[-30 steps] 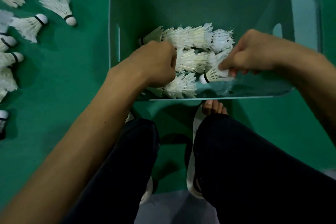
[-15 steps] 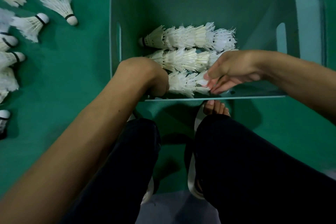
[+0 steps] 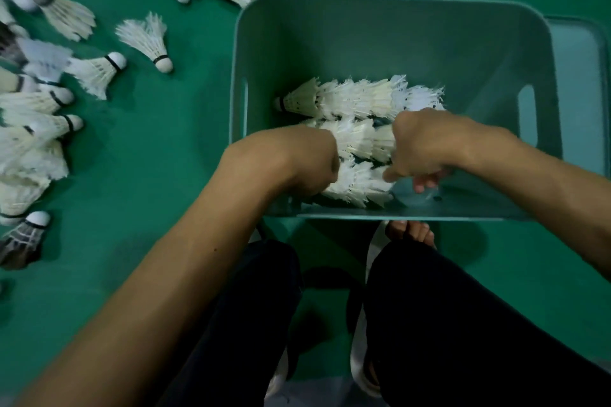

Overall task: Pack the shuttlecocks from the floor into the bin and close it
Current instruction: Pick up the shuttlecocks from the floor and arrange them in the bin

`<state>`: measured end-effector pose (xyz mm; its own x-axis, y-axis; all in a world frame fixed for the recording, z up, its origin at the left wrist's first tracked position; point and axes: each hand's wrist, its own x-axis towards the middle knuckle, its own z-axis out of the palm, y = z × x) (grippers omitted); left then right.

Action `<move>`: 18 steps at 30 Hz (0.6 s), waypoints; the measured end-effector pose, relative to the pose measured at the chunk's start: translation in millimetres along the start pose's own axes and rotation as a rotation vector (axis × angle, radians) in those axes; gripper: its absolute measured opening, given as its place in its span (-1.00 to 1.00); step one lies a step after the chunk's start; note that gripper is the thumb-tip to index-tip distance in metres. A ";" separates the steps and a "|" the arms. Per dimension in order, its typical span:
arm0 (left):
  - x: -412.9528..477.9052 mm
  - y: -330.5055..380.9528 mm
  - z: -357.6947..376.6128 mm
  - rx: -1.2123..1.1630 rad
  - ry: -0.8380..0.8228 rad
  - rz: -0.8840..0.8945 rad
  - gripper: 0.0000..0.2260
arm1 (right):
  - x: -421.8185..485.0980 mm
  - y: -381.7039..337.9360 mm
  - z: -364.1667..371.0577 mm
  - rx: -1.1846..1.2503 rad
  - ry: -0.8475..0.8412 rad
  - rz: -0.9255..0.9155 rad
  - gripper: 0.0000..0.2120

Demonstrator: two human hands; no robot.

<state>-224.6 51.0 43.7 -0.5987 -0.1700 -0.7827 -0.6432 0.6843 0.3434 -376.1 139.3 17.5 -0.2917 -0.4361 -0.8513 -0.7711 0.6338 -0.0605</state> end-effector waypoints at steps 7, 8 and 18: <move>-34.7 -24.8 -43.0 -0.425 0.712 0.278 -0.73 | -50.8 -32.7 -86.9 0.328 0.006 -0.318 -0.70; -33.9 -33.7 -47.1 -0.521 0.831 0.280 -0.77 | -55.0 -37.6 -99.1 0.421 0.050 -0.393 -0.72; 49.6 -187.1 -28.8 -0.926 0.969 -0.573 -0.61 | 63.7 -128.7 -165.4 0.702 0.097 -0.500 -0.67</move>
<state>-147.7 -105.9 -44.4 0.0004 -0.9150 -0.4035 -0.7464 -0.2688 0.6088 -389.1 -75.8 57.3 -0.0830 -0.8010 -0.5929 -0.3035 0.5870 -0.7505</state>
